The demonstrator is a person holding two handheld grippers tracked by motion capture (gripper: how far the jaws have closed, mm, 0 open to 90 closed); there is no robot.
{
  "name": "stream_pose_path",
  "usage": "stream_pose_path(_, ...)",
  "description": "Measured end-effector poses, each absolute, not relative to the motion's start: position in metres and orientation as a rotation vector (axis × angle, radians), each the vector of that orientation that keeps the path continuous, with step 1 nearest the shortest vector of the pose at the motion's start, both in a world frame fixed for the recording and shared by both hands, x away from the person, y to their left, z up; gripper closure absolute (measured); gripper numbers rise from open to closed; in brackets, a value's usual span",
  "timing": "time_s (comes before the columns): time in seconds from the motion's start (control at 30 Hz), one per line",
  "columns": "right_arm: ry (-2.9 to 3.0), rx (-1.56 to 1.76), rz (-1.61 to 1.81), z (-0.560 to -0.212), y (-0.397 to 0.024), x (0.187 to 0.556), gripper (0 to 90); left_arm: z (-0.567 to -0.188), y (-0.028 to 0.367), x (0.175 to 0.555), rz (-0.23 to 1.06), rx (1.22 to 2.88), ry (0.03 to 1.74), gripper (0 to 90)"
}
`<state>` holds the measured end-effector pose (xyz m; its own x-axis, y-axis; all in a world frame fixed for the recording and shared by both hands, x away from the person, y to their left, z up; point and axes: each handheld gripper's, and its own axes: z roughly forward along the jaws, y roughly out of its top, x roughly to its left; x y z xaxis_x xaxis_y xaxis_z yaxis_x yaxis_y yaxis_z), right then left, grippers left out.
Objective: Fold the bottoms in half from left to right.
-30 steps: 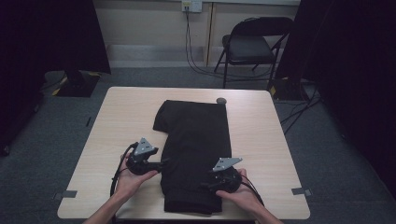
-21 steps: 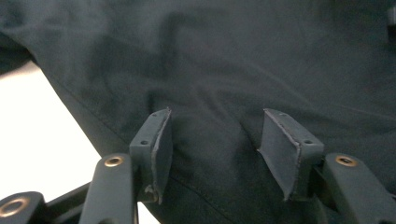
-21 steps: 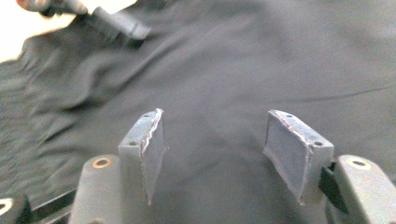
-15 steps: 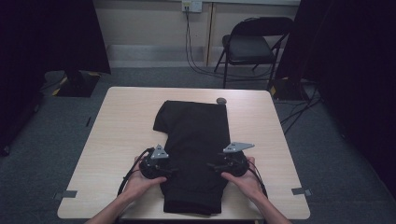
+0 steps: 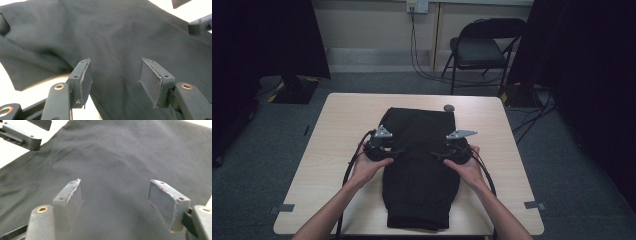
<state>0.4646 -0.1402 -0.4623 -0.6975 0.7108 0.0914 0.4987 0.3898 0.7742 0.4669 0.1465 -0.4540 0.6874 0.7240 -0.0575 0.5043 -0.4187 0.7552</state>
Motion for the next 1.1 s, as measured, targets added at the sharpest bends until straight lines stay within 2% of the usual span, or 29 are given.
stream_pose_path(0.1, 2.389, 1.081, 1.188, -0.466, -0.127, 0.483, 24.5, -0.462, 0.14, 0.483, 0.386, 2.163, 0.935, 45.1)
stream_pose_path(0.17, 2.392, 1.094, 1.151, -0.471, -0.118, 0.493, 24.8, -0.472, 0.136, 0.487, 0.375, 2.196, 0.93, 49.9)
stream_pose_path(0.23, 2.403, 1.091, 1.095, -0.48, -0.11, 0.498, 25.9, -0.485, 0.132, 0.484, 0.397, 2.234, 0.925, 50.5)
stream_pose_path(0.43, 2.431, 1.09, 1.065, -0.497, -0.105, 0.497, 26.6, -0.496, 0.141, 0.471, 0.42, 2.157, 0.912, 50.0)
stream_pose_path(0.77, 2.476, 0.964, 1.06, -0.499, -0.097, 0.472, 26.1, -0.492, 0.156, 0.439, 0.291, 2.184, 0.916, 51.6)
stream_pose_path(0.9, 2.464, 0.942, 1.097, -0.502, -0.099, 0.458, 26.1, -0.492, 0.153, 0.424, 0.354, 2.207, 0.9, 49.9)
stream_pose_path(1.1, 2.449, 0.94, 1.113, -0.504, -0.102, 0.441, 26.1, -0.492, 0.151, 0.41, 0.341, 2.22, 0.881, 47.5)
